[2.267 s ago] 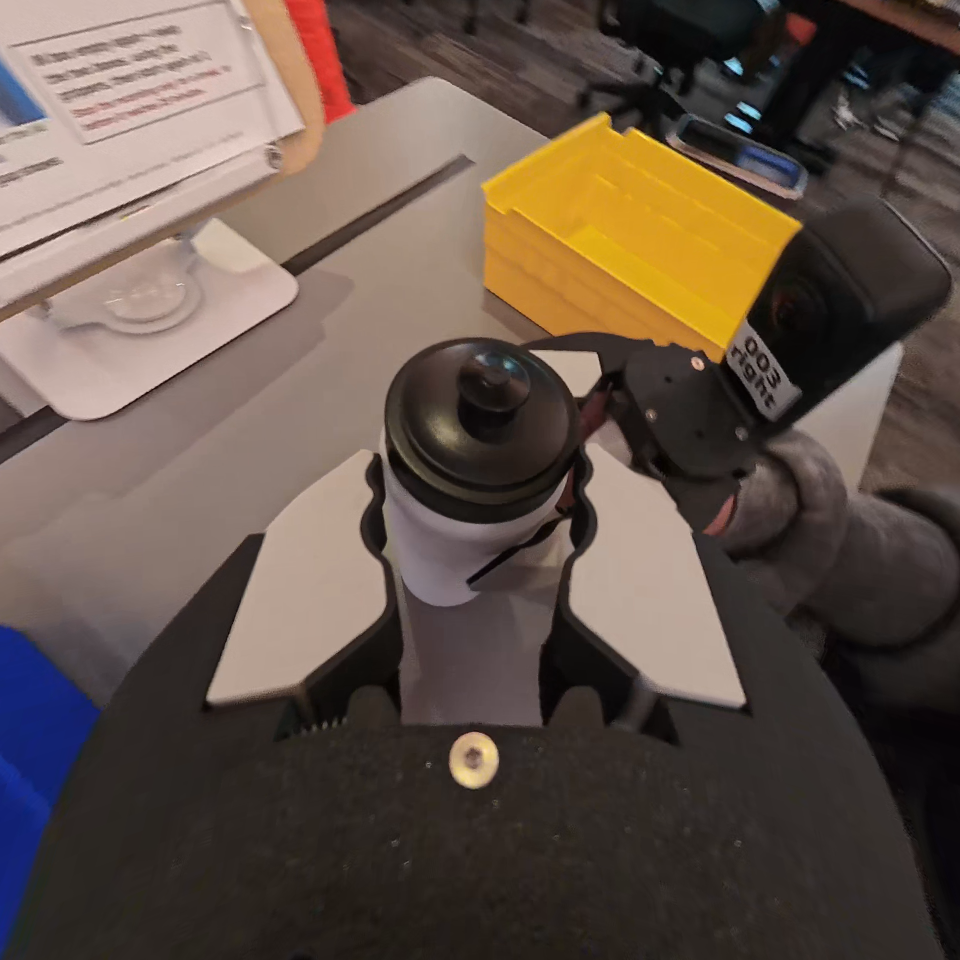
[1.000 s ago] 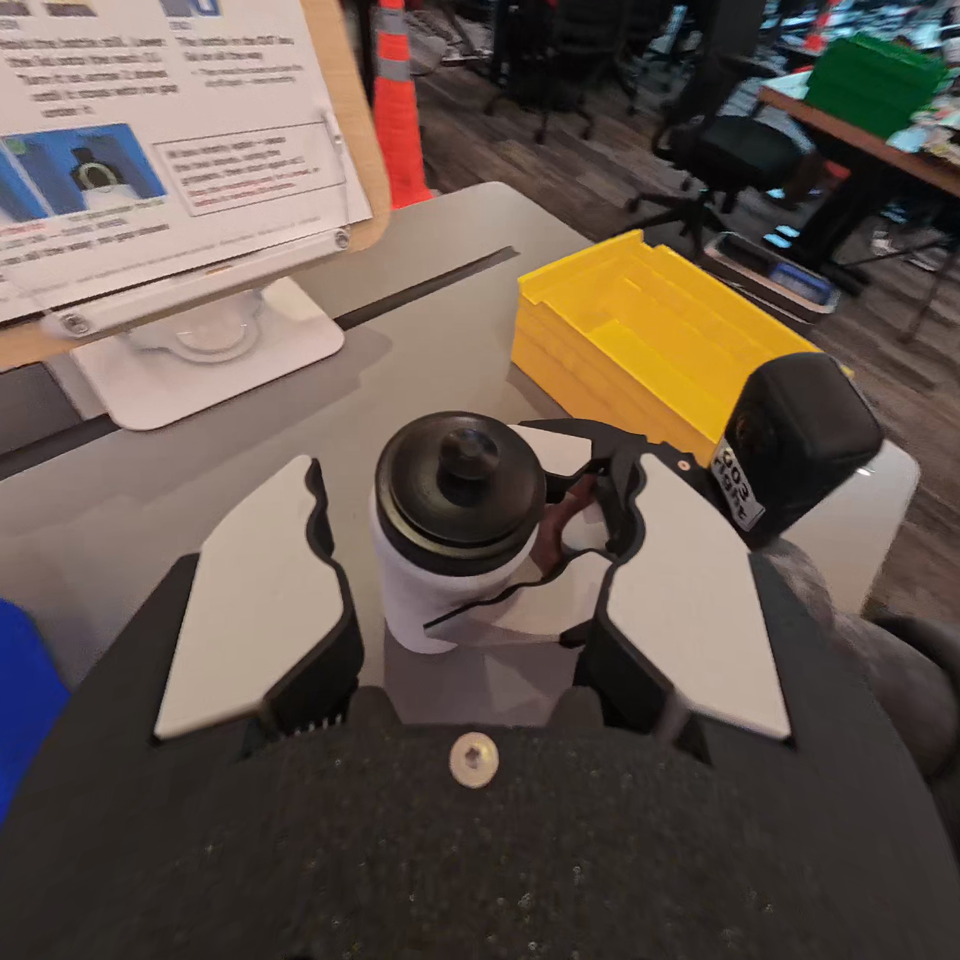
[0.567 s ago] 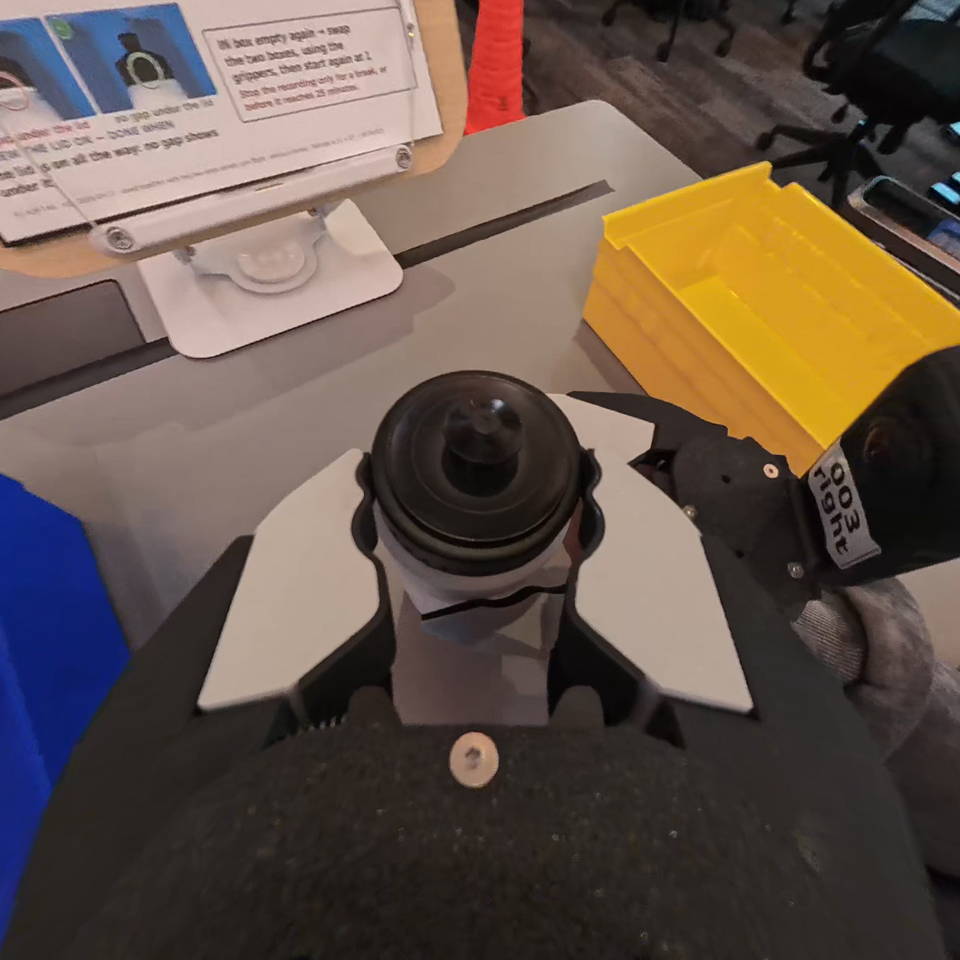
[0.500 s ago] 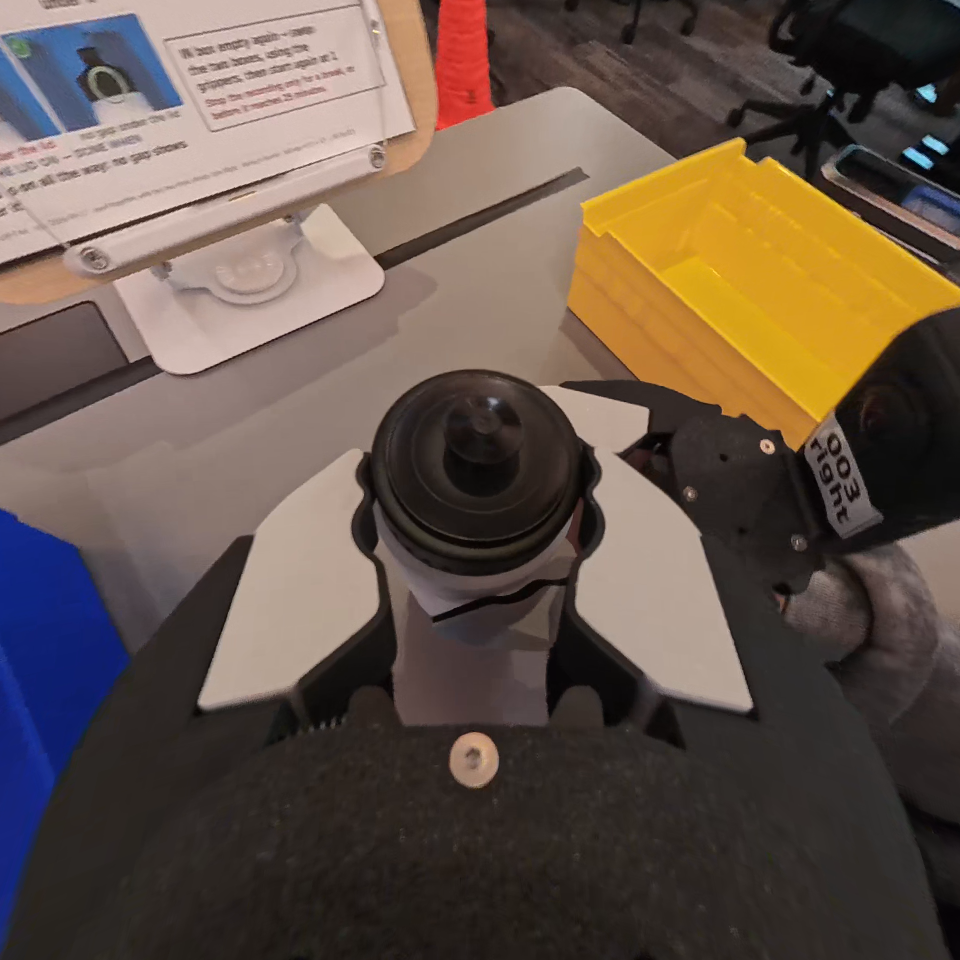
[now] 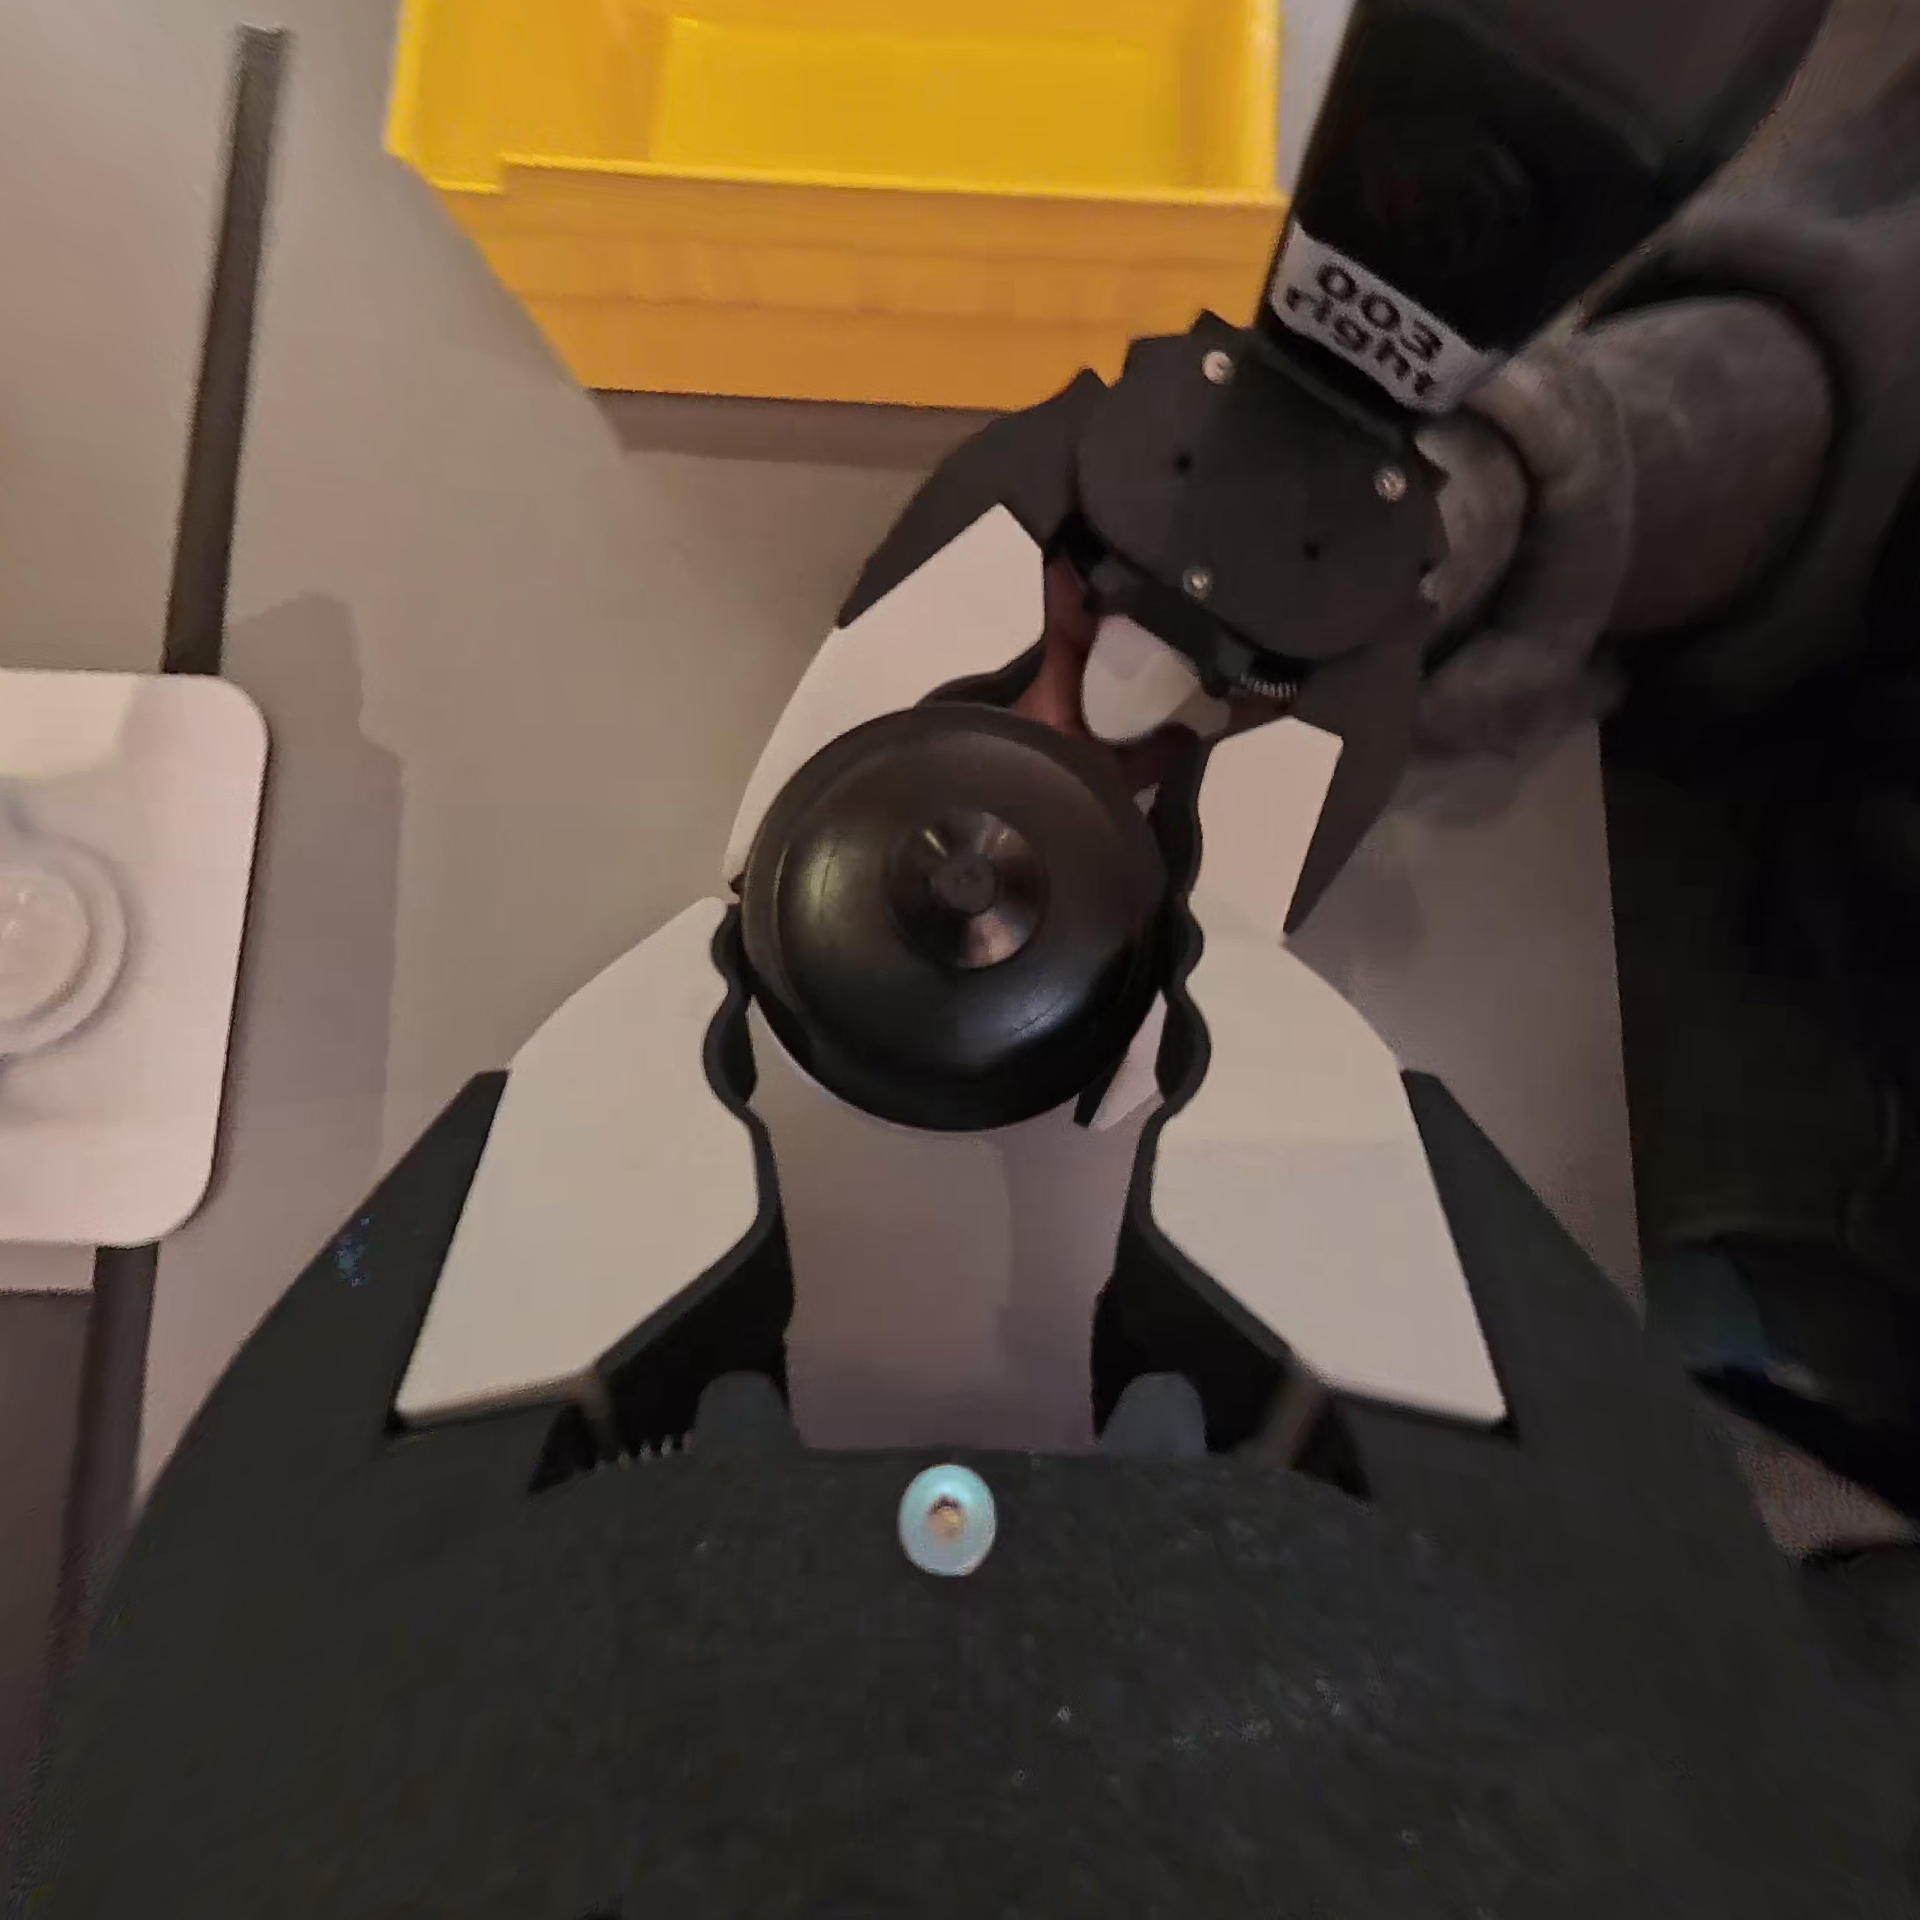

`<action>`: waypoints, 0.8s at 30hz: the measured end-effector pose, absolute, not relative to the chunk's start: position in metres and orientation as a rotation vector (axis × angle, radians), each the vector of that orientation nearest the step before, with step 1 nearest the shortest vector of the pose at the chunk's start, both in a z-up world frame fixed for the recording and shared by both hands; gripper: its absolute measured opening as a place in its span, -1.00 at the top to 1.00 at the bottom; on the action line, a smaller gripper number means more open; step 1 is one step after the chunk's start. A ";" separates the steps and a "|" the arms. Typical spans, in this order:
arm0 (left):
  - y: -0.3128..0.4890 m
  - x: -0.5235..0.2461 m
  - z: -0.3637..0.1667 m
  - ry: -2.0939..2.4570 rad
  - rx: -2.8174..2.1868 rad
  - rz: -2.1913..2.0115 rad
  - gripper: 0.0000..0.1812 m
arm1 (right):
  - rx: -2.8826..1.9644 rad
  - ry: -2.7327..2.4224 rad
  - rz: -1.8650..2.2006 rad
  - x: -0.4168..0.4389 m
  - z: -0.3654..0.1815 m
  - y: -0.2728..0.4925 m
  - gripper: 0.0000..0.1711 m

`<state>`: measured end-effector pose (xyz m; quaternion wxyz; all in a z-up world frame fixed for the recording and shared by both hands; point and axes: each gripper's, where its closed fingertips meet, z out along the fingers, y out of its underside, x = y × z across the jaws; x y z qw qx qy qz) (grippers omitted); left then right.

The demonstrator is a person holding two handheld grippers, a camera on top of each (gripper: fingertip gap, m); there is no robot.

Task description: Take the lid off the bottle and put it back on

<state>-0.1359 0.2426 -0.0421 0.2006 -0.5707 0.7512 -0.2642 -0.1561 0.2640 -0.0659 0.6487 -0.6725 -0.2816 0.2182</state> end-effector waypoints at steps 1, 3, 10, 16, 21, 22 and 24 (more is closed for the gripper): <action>0.243 -0.136 -0.043 2.168 -1.562 -0.737 0.17 | -1.532 -0.636 0.498 -0.156 -0.066 0.265 -0.01; 0.244 -0.135 -0.043 2.304 -1.488 -0.742 0.17 | -1.541 -0.622 0.507 -0.154 -0.067 0.266 -0.01; 0.249 -0.139 -0.046 2.701 -1.197 -0.687 0.16 | -1.551 -0.591 0.511 -0.152 -0.067 0.270 -0.01; 0.245 -0.136 -0.046 2.629 -1.226 -0.771 0.14 | -1.551 -0.591 0.513 -0.152 -0.067 0.269 -0.01; 0.241 -0.127 -0.034 2.292 -1.354 -0.791 0.08 | -1.549 -0.579 0.501 -0.152 -0.067 0.270 -0.01; 0.240 -0.122 -0.024 2.168 -1.385 -0.831 0.07 | -1.549 -0.578 0.500 -0.152 -0.067 0.270 -0.01; 0.240 -0.116 -0.006 1.912 -1.493 -0.884 0.02 | -1.544 -0.571 0.498 -0.152 -0.067 0.271 -0.01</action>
